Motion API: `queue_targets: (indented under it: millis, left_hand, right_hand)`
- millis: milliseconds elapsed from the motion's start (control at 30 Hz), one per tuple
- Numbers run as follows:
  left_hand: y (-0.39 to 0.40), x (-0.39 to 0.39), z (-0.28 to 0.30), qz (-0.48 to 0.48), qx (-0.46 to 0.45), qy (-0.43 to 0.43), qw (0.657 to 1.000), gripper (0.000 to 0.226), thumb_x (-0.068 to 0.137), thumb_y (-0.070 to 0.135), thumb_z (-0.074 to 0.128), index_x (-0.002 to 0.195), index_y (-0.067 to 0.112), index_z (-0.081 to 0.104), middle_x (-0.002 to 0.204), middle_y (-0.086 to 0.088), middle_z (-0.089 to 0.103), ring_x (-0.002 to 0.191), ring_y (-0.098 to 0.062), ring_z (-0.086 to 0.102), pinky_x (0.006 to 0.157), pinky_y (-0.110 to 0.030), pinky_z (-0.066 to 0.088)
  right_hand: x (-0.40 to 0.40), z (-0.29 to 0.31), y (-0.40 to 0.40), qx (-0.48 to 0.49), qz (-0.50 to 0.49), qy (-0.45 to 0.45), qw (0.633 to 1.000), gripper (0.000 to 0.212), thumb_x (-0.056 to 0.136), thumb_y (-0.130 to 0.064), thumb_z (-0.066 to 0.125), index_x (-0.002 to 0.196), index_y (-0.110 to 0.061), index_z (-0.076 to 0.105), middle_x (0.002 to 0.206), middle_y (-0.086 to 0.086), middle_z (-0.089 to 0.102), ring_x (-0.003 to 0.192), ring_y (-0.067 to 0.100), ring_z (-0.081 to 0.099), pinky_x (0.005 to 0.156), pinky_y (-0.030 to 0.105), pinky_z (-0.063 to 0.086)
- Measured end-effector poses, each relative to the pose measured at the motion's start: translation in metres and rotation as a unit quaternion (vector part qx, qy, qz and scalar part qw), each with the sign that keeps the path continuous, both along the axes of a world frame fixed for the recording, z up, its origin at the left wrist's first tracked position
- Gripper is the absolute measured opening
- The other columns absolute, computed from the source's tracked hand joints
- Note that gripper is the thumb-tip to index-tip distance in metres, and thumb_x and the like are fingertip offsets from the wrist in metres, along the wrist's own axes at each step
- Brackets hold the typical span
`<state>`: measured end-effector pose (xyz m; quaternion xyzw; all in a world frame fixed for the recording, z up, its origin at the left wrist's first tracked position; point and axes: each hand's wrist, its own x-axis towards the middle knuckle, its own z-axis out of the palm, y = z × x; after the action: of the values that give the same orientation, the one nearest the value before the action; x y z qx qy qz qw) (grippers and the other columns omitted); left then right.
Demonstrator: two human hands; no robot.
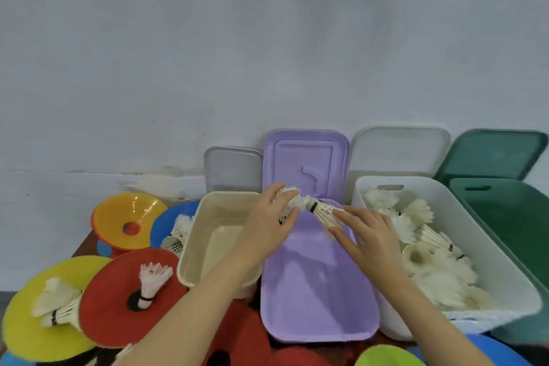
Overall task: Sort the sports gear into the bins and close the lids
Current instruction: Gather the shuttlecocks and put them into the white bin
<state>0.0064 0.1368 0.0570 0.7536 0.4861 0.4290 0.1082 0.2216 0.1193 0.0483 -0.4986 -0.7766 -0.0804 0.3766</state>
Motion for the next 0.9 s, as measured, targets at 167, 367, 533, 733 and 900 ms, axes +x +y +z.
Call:
queue_targets:
  millis: [167, 367, 533, 733, 900]
  left_hand:
    - [-0.012, 0.101, 0.004, -0.045, -0.010, -0.021, 0.999, 0.040, 0.089, 0.035, 0.048, 0.119, 0.012, 0.061, 0.124, -0.010, 0.052, 0.110, -0.011, 0.048, 0.094, -0.010, 0.032]
    - [-0.025, 0.192, -0.001, -0.082, -0.067, -0.032, 0.994, 0.039, 0.089, 0.034, 0.050, 0.122, 0.013, 0.059, 0.131, -0.008, 0.047, 0.118, -0.016, 0.047, 0.101, -0.016, 0.030]
    - [-0.026, 0.222, -0.025, -0.079, -0.159, 0.144, 0.973, 0.042, 0.094, 0.026, 0.046, 0.136, 0.022, 0.043, 0.135, -0.002, 0.044, 0.125, -0.019, 0.042, 0.102, -0.033, 0.030]
    - [-0.029, 0.217, -0.045, 0.016, -0.160, 0.305, 0.939, 0.047, 0.094, 0.029, 0.033, 0.142, 0.026, 0.033, 0.148, 0.005, 0.029, 0.138, -0.013, 0.017, 0.105, -0.039, 0.010]
    - [-0.025, 0.221, -0.039, -0.008, -0.216, 0.384, 0.898, 0.053, 0.099, 0.038, 0.026, 0.148, 0.020, 0.019, 0.157, -0.001, 0.005, 0.143, -0.019, -0.004, 0.112, -0.049, 0.000]
  right_hand:
    - [0.096, 0.000, -0.021, 0.003, -0.074, 0.031, 0.997, 0.035, 0.084, -0.043, 0.055, 0.101, -0.017, 0.071, 0.100, 0.004, 0.068, 0.088, 0.024, 0.062, 0.081, 0.032, 0.036]
    - [0.173, 0.003, -0.031, -0.095, -0.086, 0.113, 0.985, 0.037, 0.085, -0.036, 0.065, 0.110, -0.009, 0.066, 0.101, 0.005, 0.061, 0.088, 0.021, 0.060, 0.080, 0.027, 0.046]
    - [0.199, -0.001, -0.040, -0.162, -0.126, 0.067, 0.976, 0.043, 0.083, -0.035, 0.067, 0.121, -0.017, 0.060, 0.113, 0.001, 0.062, 0.102, 0.023, 0.059, 0.090, 0.037, 0.042]
    - [0.201, -0.020, -0.045, -0.199, -0.082, 0.020, 0.976, 0.046, 0.084, -0.037, 0.065, 0.120, -0.009, 0.059, 0.120, 0.005, 0.062, 0.111, 0.023, 0.057, 0.091, 0.030, 0.042]
    - [0.206, -0.025, -0.040, -0.237, -0.082, -0.009, 0.968, 0.056, 0.093, -0.042, 0.050, 0.142, -0.018, 0.037, 0.149, -0.001, 0.034, 0.136, 0.016, 0.033, 0.108, 0.028, 0.028]
